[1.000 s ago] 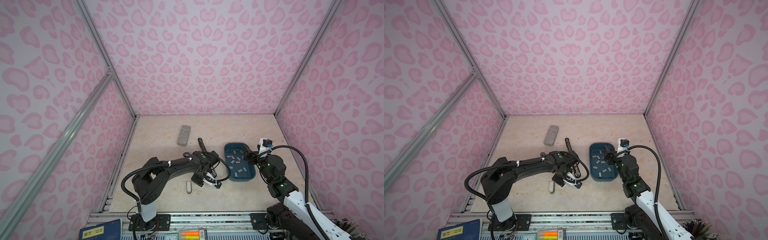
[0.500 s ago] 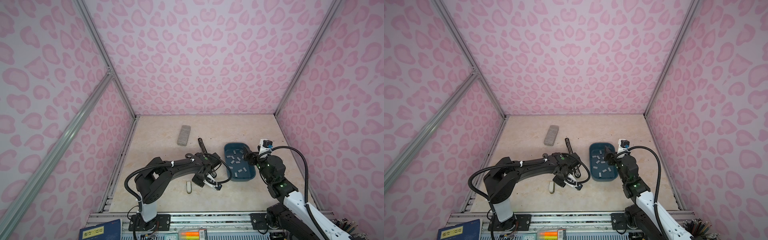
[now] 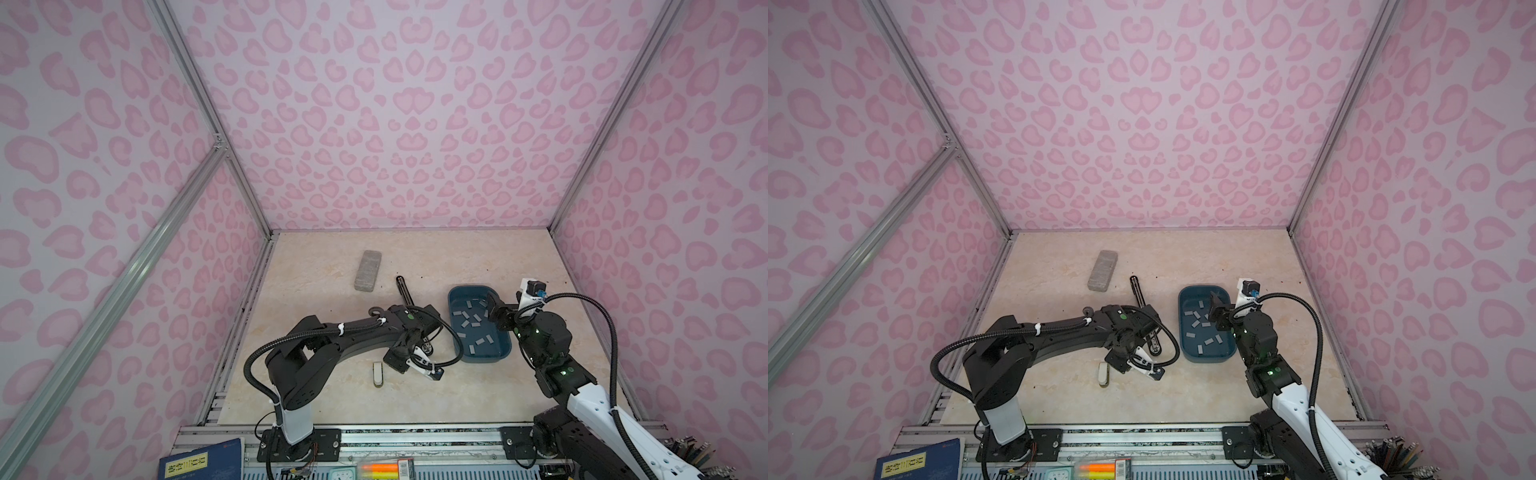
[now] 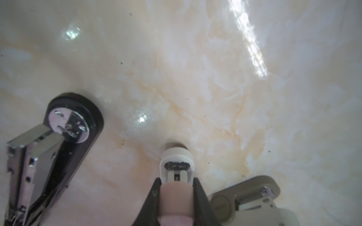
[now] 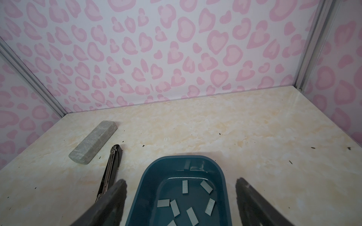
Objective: Load the staples into the stapler
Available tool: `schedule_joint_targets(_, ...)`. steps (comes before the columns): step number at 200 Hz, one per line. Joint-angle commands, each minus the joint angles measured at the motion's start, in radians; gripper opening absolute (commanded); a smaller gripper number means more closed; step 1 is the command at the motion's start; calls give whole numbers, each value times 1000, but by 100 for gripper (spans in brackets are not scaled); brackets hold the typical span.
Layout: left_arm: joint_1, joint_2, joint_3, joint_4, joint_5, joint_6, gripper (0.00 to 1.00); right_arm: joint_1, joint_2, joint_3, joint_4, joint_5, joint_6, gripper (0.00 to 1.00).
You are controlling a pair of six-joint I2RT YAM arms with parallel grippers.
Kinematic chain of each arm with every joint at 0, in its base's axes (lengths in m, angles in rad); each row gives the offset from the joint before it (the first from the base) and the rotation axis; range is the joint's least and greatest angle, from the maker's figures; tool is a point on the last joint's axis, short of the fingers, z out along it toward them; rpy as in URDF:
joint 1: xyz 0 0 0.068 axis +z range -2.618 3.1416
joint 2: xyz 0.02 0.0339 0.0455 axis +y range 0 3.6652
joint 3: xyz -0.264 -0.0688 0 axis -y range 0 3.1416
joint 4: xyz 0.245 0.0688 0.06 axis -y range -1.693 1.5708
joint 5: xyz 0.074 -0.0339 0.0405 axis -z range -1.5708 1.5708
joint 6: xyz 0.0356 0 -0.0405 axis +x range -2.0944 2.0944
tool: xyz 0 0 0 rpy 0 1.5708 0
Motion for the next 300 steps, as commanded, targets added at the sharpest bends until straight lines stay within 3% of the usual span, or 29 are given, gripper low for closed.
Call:
schedule_joint_targets(1,0,-67,-22,68,-72,8,4,1,6,-4,10,44,19,87)
schedule_joint_targets(48,13,-253,-36,226,-178,-53,3,1,42,15,-11,66,73,84)
schedule_joint_targets(80,47,-397,-120,358,-182,-49,3,1,49,20,-6,-32,75,83)
schedule_joint_targets(123,75,-577,-242,489,-123,-51,3,57,52,25,9,-112,115,83)
schedule_joint_targets(172,146,-720,-338,532,-33,-81,3,299,149,97,16,1,70,82)
schedule_joint_targets(210,191,-869,-479,675,95,-150,3,351,191,98,67,-12,101,81)
schedule_joint_targets(272,192,-848,-472,677,244,-208,3,516,317,132,201,-44,154,76)
schedule_joint_targets(300,192,-831,-461,667,261,-217,3,552,357,146,228,-64,176,75)
